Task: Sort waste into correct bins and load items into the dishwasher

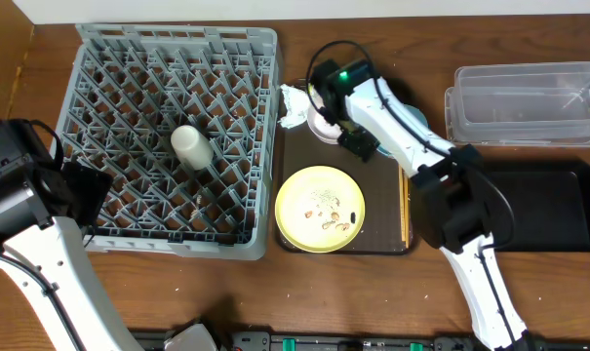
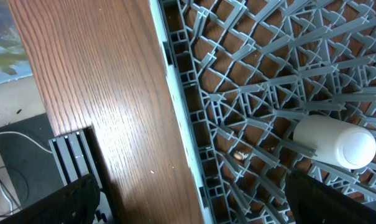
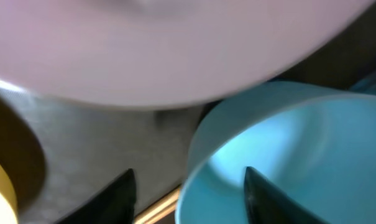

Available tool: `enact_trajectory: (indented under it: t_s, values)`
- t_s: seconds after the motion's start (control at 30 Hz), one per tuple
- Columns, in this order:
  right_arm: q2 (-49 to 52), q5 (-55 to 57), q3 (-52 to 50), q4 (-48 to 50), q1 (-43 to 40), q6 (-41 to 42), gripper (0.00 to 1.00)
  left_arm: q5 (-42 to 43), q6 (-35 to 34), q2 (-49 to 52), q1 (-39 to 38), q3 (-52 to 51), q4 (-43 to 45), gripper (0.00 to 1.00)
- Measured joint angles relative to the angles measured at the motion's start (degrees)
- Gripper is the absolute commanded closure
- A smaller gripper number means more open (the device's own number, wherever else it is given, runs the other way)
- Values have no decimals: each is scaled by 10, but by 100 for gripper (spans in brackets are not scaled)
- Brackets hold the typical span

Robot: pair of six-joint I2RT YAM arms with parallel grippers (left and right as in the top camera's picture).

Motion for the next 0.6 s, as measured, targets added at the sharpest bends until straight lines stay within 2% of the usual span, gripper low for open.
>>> enact_trajectory:
  t_s: [0.17, 0.23, 0.3, 0.37, 0.6]
  values:
    - [0, -39, -13, 1, -24, 1, 56, 0, 0, 0, 0, 0, 0, 4]
    - [0, -60, -20, 0, -30, -3, 62, 0, 0, 0, 0, 0, 0, 4]
    - [0, -76, -23, 1, -34, -5, 77, 0, 0, 0, 0, 0, 0, 4]
    - [0, -90, -24, 1, -34, -7, 99, 0, 0, 0, 0, 0, 0, 4]
    - [-4, -85, -22, -4, -28, -7, 99, 0, 0, 0, 0, 0, 0, 4]
